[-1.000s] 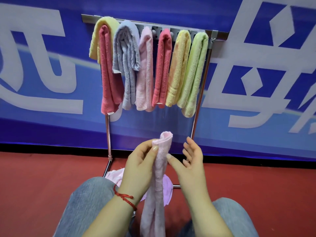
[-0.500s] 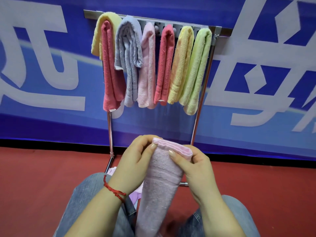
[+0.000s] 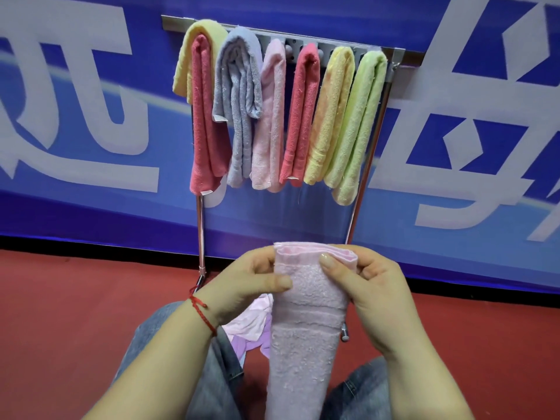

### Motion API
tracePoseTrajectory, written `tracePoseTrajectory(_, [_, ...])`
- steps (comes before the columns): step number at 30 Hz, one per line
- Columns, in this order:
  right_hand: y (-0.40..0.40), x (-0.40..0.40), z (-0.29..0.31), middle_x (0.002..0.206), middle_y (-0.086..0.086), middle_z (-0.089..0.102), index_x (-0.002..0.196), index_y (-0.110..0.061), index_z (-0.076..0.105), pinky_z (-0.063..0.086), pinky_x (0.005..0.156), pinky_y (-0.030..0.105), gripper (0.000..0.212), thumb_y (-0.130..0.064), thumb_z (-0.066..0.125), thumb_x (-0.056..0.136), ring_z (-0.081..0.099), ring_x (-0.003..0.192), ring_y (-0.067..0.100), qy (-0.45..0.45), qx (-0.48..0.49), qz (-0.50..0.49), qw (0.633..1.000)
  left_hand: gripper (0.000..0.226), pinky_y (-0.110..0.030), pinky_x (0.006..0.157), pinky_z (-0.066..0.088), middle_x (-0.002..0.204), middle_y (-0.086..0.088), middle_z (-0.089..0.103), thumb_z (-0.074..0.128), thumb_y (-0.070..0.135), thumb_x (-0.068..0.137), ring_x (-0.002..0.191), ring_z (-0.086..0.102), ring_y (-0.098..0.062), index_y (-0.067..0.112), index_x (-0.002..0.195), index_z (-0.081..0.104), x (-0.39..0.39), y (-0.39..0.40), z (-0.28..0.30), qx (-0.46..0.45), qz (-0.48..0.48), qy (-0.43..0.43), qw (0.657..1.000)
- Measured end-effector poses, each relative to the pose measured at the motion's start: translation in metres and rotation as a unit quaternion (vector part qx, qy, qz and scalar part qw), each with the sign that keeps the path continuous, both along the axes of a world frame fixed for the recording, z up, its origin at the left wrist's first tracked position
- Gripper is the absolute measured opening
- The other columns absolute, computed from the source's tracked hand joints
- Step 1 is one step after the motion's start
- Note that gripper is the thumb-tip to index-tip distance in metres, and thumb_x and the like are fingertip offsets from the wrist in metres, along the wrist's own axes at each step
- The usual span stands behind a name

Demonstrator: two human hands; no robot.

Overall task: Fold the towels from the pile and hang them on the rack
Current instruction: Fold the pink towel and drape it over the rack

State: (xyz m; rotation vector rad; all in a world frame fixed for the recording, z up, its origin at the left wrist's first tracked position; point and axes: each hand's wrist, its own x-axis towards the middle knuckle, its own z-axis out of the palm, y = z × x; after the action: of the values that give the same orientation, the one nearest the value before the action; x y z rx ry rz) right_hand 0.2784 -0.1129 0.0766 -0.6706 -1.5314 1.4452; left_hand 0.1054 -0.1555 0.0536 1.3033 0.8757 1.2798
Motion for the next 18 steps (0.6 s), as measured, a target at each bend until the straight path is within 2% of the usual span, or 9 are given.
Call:
tracePoseTrajectory(3, [0.002,0.000,0.002,0.080,0.004,0.075,0.083,-0.009,0.073,0.052,0.063,0.019,0.021,-0.021,0.069,0.066,0.067,0.071,0.009,-0.001,0.015,-0.024,1.000,0.028,-0.018,0.078,0.051,0.096,0.002,0.073,0.074,0.007,0.071,0.091,0.068,-0.009,0.014,0.098,0.070,0.008,-0.002,0.003,-0.044,-0.003,0.046,0.998])
tracePoseTrajectory(5, [0.003,0.002,0.005,0.078,0.001,0.075,0.081,-0.011,0.073,0.051,0.062,0.017,0.018,-0.020,0.069,0.066,0.066,0.070,0.006,0.002,0.022,-0.040,0.999,0.015,-0.017,0.073,0.051,0.088,0.002,0.074,0.067,0.009,0.079,0.084,0.069,-0.008,0.011,0.093,0.069,0.010,-0.001,-0.002,-0.064,0.007,0.038,0.997])
tracePoseTrajectory(9, [0.008,0.003,0.003,0.079,0.001,0.074,0.084,-0.013,0.072,0.052,0.063,0.018,0.020,-0.023,0.068,0.067,0.067,0.072,0.007,-0.007,0.011,-0.042,0.999,0.018,-0.017,0.065,0.052,0.077,0.002,0.073,0.056,0.017,0.077,0.074,0.069,-0.008,0.008,0.086,0.068,0.011,-0.001,0.001,-0.089,0.020,0.028,0.995])
tracePoseTrajectory(11, [0.013,0.002,-0.003,0.087,0.005,0.074,0.096,-0.010,0.070,0.053,0.066,0.022,0.036,-0.032,0.071,0.066,0.068,0.079,0.012,0.007,-0.043,-0.013,0.999,0.016,-0.020,0.062,0.054,0.078,0.000,0.073,0.060,0.020,0.079,0.073,0.069,-0.010,0.009,0.085,0.069,0.011,0.000,0.005,-0.096,0.023,0.027,0.995])
tracePoseTrajectory(14, [0.016,0.001,-0.012,0.113,0.014,0.068,0.117,-0.006,0.062,0.055,0.082,0.031,0.074,-0.047,0.082,0.059,0.065,0.105,0.024,0.053,-0.145,0.112,0.982,0.024,-0.029,0.070,0.055,0.085,-0.008,0.072,0.064,0.025,0.081,0.079,0.067,-0.019,0.003,0.089,0.069,0.011,0.003,0.010,-0.104,0.056,0.024,0.993])
tracePoseTrajectory(16, [0.015,0.001,-0.019,0.122,0.016,0.063,0.119,-0.005,0.062,0.052,0.089,0.033,0.077,-0.046,0.084,0.058,0.059,0.115,0.028,0.055,-0.190,0.195,0.961,0.030,-0.032,0.074,0.053,0.088,-0.013,0.069,0.062,0.026,0.085,0.081,0.064,-0.024,-0.003,0.092,0.066,0.009,0.006,0.016,-0.112,0.089,0.010,0.990])
tracePoseTrajectory(18, [0.013,0.001,-0.025,0.124,0.016,0.062,0.117,-0.004,0.064,0.051,0.090,0.033,0.077,-0.042,0.087,0.054,0.058,0.116,0.027,0.016,-0.213,0.245,0.946,0.025,-0.027,0.065,0.053,0.079,-0.010,0.070,0.053,0.023,0.087,0.070,0.065,-0.020,0.001,0.086,0.066,0.007,0.010,0.023,-0.113,0.105,-0.010,0.988])
